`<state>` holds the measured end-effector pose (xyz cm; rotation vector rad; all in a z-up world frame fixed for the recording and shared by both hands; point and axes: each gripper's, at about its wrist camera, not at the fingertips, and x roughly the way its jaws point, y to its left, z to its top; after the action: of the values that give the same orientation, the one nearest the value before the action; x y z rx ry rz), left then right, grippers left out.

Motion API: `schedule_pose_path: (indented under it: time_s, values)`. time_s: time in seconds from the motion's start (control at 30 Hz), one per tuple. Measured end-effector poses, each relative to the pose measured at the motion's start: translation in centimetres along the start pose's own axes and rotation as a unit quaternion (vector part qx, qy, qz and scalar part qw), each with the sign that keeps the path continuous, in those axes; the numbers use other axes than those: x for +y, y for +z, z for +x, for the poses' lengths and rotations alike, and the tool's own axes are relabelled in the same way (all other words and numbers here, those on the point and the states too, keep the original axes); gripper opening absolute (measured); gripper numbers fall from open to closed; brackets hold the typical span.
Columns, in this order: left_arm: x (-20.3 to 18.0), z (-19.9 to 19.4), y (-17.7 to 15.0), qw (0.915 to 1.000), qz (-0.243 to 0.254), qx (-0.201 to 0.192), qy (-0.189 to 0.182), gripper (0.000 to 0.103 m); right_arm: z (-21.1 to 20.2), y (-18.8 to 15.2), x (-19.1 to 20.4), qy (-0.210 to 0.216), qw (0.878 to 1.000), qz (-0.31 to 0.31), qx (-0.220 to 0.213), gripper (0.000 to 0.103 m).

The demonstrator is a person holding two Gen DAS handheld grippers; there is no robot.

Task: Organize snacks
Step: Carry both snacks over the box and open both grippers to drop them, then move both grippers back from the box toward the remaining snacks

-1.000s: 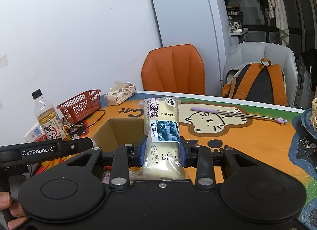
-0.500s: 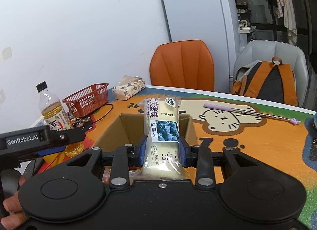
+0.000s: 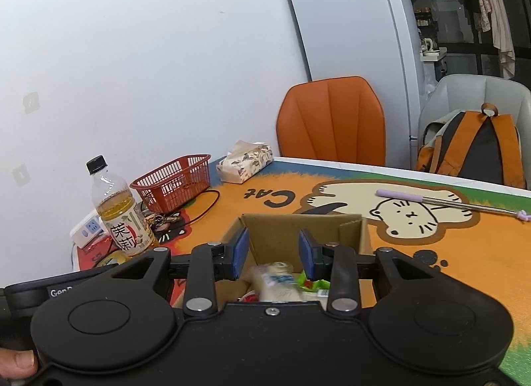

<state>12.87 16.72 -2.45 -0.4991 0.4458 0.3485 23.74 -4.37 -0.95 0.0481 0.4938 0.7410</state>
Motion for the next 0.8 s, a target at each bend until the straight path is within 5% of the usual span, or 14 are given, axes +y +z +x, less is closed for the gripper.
schedule_pose_path:
  time_s: [0.33, 0.8]
  values:
    - [-2.0, -0.4, -0.7, 0.9998, 0.017, -0.001, -0.012, 0.072, -2.5, -0.9, -2.1, -0.02, 1.0, 0.01, 0.0, 0.037]
    - [-7.2, -0.4, -2.9, 0.9975, 0.065, 0.012, -0.026, 0.085, -6.5, -2.2, -7.3, -0.061, 0.997, 0.036, -0.007, 0.056]
